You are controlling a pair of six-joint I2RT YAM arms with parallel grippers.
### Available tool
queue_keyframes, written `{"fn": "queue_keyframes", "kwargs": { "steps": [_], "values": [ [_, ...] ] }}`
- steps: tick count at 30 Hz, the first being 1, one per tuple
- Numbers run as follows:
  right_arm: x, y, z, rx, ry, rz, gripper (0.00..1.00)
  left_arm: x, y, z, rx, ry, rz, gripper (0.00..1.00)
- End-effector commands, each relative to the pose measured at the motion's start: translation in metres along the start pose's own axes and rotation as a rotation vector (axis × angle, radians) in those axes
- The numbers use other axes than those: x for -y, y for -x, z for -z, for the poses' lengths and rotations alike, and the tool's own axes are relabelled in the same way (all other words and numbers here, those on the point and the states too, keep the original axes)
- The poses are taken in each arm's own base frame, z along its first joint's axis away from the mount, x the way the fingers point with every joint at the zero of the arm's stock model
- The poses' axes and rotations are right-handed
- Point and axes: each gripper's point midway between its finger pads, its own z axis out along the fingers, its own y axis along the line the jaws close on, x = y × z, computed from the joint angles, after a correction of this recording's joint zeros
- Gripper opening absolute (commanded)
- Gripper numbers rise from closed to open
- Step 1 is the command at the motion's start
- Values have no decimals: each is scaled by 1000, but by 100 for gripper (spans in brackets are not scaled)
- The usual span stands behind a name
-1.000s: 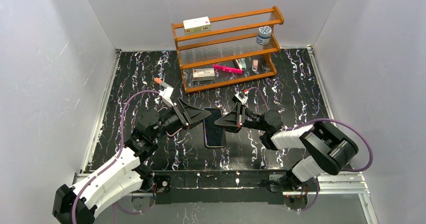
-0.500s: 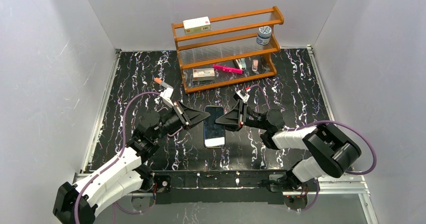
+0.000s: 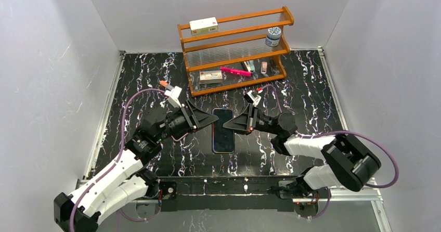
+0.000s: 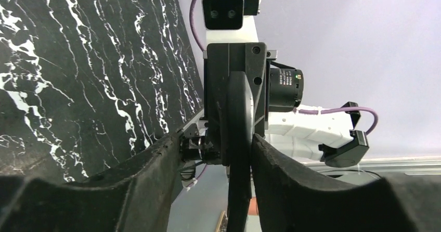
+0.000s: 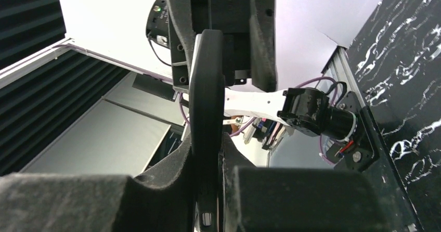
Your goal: Put the phone into the phone case
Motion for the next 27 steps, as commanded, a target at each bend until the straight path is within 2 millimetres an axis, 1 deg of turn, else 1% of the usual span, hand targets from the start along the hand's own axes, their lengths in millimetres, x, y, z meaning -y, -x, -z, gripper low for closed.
{"fn": "queue_keyframes", "kwargs": {
  "steps": [1, 3, 9, 11, 14, 17, 19, 20, 21, 22, 24, 25, 27],
  "values": [
    [-64, 17, -2, 115, 171, 177, 5, 6, -6, 11, -39, 12, -33, 53],
    [-63, 23, -3, 151, 138, 203, 5, 8, -12, 13, -66, -6, -11, 56],
    [-67, 36, -2, 229, 89, 262, 5, 11, -28, 19, -137, -60, 39, 57],
    [-66, 40, -3, 242, 77, 271, 5, 12, -32, 21, -156, -73, 43, 58],
    [-62, 43, -7, 242, 68, 269, 5, 15, -37, 24, -177, -103, 47, 62],
    [-61, 45, -8, 241, 76, 262, 4, 14, -40, 25, -178, -128, 57, 62],
    [-59, 46, -8, 244, 78, 259, 4, 12, -41, 25, -179, -136, 61, 55],
    [-57, 46, -8, 246, 74, 255, 4, 11, -42, 25, -182, -139, 65, 48],
    [-56, 46, -8, 247, 72, 252, 4, 9, -44, 25, -184, -138, 67, 37],
    [-54, 46, -8, 250, 66, 251, 4, 7, -44, 24, -182, -133, 66, 23],
    [-50, 46, -7, 251, 56, 251, 5, -2, -45, 23, -181, -95, 60, 6],
    [-48, 46, -7, 247, 46, 252, 7, -9, -46, 22, -183, -66, 54, 0],
    [-43, 45, -7, 237, 24, 256, 14, -18, -45, 22, -179, -14, 21, 0]
  ]
}}
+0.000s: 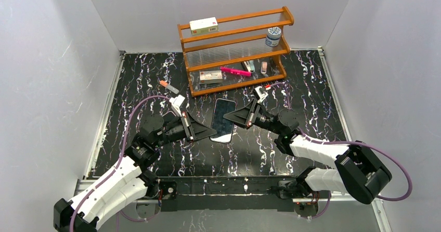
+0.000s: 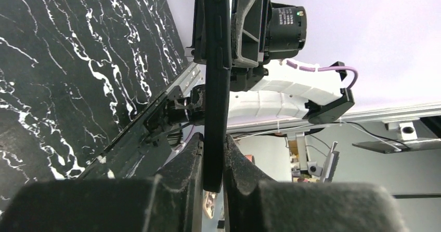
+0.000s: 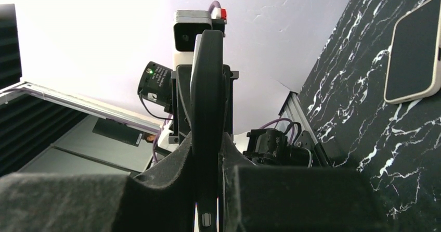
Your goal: Put the phone into the phone case
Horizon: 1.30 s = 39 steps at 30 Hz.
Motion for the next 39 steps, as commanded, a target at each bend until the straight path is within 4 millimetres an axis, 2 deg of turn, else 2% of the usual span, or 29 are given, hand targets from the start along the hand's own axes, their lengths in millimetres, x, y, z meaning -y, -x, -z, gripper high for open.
{"fn": "queue_keyframes", "kwargs": {
  "steps": [1, 2, 4, 6, 7, 9, 11, 18, 22, 25, 29, 31, 32, 35, 39],
  "values": [
    [-41, 13, -5, 43, 123, 111, 18, -27, -5, 3, -18, 127, -28, 0],
    [-39, 12, -5, 37, 111, 114, 23, -30, -4, 4, -15, 152, -42, 0],
    [-35, 11, -6, 25, 92, 122, 25, -35, -2, 6, -16, 192, -59, 0],
    [-32, 9, -6, 13, 83, 132, 17, -35, -3, 5, -25, 196, -61, 4],
    [-31, 7, -5, 5, 83, 138, 10, -34, -2, 5, -24, 197, -60, 15],
    [-29, 2, -3, -23, 88, 152, 5, -32, 1, 6, -5, 201, -61, 39],
    [-30, -6, -1, -68, 101, 166, 2, -24, 7, 6, 25, 184, -72, 48],
    [-40, -36, 13, -233, 181, 189, 1, 15, 33, -2, 111, 70, -110, 62],
    [-49, -45, 21, -286, 226, 198, 2, 25, 42, -12, 126, 27, -127, 64],
    [-51, -49, 23, -316, 225, 201, 2, 31, 48, -18, 139, -3, -127, 62],
    [-49, -51, 25, -322, 215, 201, 2, 34, 54, -22, 150, 0, -149, 52],
    [-48, -51, 25, -318, 208, 203, 2, 32, 56, -22, 153, 18, -160, 43],
    [-48, -51, 26, -315, 205, 203, 2, 28, 57, -22, 158, 37, -165, 35],
    [-45, -50, 24, -313, 187, 200, 2, 12, 58, -20, 153, 135, -199, 2],
    [-36, -44, 19, -294, 127, 198, 3, -12, 54, -14, 106, 257, -276, 0]
  ]
}}
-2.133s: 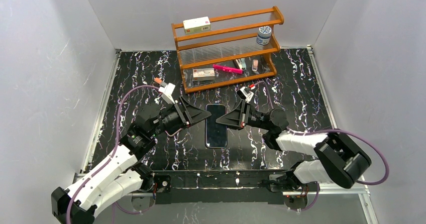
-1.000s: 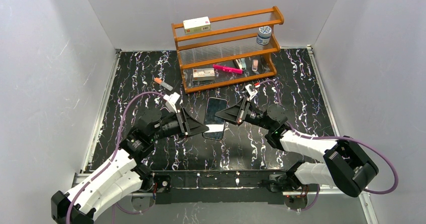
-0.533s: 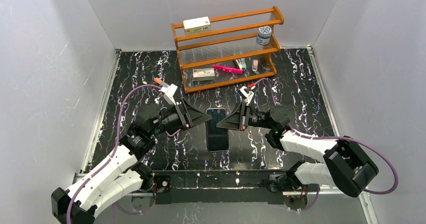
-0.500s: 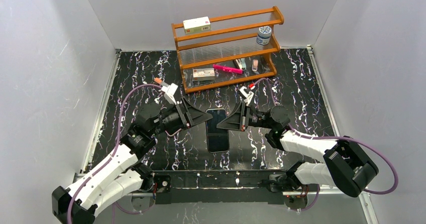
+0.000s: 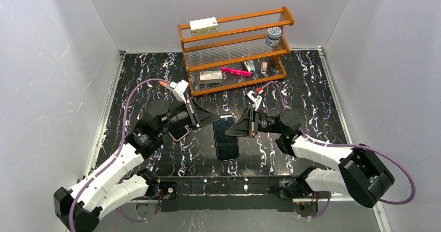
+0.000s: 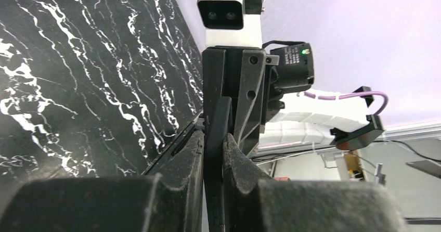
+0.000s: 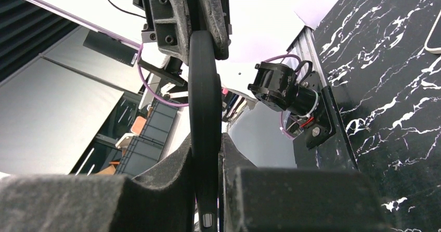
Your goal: Put the phone into the phone case
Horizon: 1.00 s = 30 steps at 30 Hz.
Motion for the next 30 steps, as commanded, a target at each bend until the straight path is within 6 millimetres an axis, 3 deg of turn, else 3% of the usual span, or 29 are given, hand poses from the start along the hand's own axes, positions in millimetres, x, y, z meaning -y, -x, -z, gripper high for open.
{"fn": "queue_keyframes", "kwargs": {
  "steps": [1, 6, 10, 13, 16, 24, 30],
  "values": [
    [-19, 14, -5, 29, 18, 119, 4, -39, 1, 6, -13, 197, -114, 0],
    [-1, 31, -11, 90, -71, 129, 5, -56, -5, 6, -73, 275, -149, 0],
    [0, 36, -13, 105, -78, 127, 3, -51, -3, 6, -94, 275, -163, 20],
    [2, 35, -14, 101, -80, 121, 2, -46, -1, 7, -95, 271, -172, 43],
    [2, 35, -13, 111, -74, 118, 2, -44, -3, 8, -95, 258, -159, 48],
    [9, 36, -13, 114, -82, 111, 2, -55, -17, 8, -101, 243, -95, 45],
    [19, 28, -9, 106, -102, 93, 2, -61, -23, 2, -99, 218, -62, 31]
  ]
}}
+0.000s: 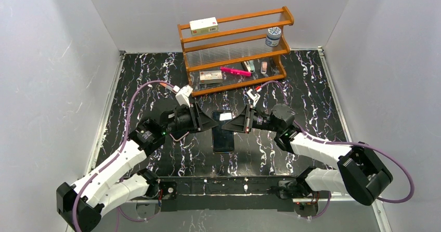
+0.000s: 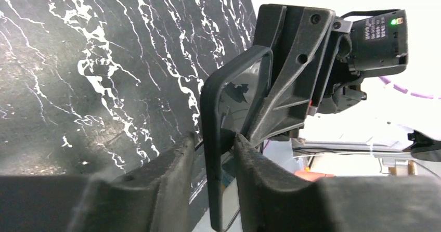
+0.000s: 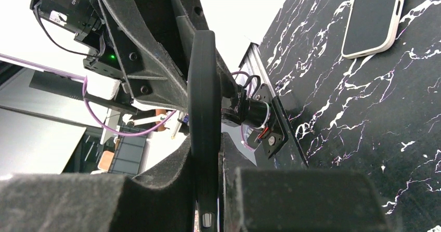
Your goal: Put the phone into the phone case
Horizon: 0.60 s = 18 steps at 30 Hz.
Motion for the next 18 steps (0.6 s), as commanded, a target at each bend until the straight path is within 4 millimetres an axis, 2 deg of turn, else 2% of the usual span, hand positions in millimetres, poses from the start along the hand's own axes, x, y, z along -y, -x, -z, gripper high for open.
{"fn": "queue_keyframes", "kwargs": {
  "steps": [1, 3, 4, 9, 10, 13, 16, 18],
  "values": [
    [-24, 9, 0, 32, 85, 82, 2, -3, -3, -5, 0, -18, 14, 23],
    [-18, 7, 1, 32, 67, 78, 2, -6, -4, -8, -8, -5, 16, 5],
    [-15, 7, 1, 34, 58, 76, 2, -9, -4, -9, -10, 3, 18, 0],
    [-4, 6, 4, 49, 4, 79, 2, -23, -4, -12, -8, 73, 15, 0],
    [0, 6, 4, 56, -17, 80, 2, -26, -6, -13, -13, 83, 17, 4],
    [13, 10, 9, 89, -102, 78, 1, -28, -4, -11, -8, 103, -7, 37],
    [30, 16, 16, 122, -213, 94, 1, -40, 0, -2, 15, 176, -56, 58],
    [41, 18, 21, 117, -283, 121, 1, -47, 2, 4, 25, 218, -97, 80]
  ]
}}
